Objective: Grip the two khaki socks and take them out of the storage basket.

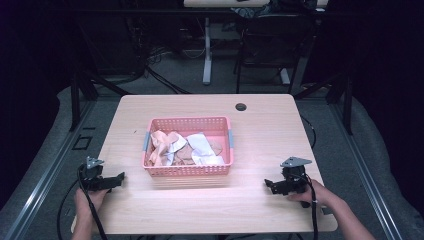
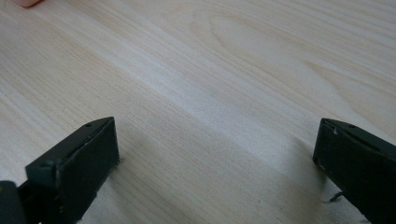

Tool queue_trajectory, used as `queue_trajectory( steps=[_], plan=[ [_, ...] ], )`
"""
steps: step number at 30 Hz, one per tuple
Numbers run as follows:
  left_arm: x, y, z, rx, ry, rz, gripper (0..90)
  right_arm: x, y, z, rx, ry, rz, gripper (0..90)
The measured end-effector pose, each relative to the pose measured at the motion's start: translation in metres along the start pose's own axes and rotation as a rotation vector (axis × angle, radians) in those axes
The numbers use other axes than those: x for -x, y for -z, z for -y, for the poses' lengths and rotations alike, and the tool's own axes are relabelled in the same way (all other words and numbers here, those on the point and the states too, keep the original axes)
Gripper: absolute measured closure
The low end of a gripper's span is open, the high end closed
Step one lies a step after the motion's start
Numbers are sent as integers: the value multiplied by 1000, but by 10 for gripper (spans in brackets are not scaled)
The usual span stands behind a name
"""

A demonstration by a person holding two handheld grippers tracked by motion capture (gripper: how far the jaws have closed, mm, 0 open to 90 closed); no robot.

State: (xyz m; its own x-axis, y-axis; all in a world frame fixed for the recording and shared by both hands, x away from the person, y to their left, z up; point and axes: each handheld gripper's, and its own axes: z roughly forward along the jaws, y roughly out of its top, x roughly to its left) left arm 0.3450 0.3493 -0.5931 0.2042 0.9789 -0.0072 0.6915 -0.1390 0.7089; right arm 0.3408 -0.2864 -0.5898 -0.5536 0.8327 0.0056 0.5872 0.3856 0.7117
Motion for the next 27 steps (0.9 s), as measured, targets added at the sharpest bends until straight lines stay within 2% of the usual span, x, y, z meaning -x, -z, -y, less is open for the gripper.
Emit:
queue_trajectory(
  steps=[10, 14, 19, 20, 22, 27],
  plan=[
    [-1, 1, 0, -5, -9, 6, 0, 0, 0, 0, 0, 0, 2, 0],
    [-1, 1, -1, -18, -21, 23, 0, 0, 0, 0, 0, 0, 2, 0],
    [-4, 3, -4, -37, -16, 51, 0, 0, 0, 0, 0, 0, 1, 0],
    [-4, 4, -5, -42, -10, 61, 0, 0, 0, 0, 0, 0, 1, 0],
    [-3, 6, -8, -51, -27, 49, 0, 0, 0, 0, 0, 0, 1, 0],
    [-2, 14, -18, -82, -22, 83, 0, 0, 0, 0, 1, -1, 1, 0]
  ],
)
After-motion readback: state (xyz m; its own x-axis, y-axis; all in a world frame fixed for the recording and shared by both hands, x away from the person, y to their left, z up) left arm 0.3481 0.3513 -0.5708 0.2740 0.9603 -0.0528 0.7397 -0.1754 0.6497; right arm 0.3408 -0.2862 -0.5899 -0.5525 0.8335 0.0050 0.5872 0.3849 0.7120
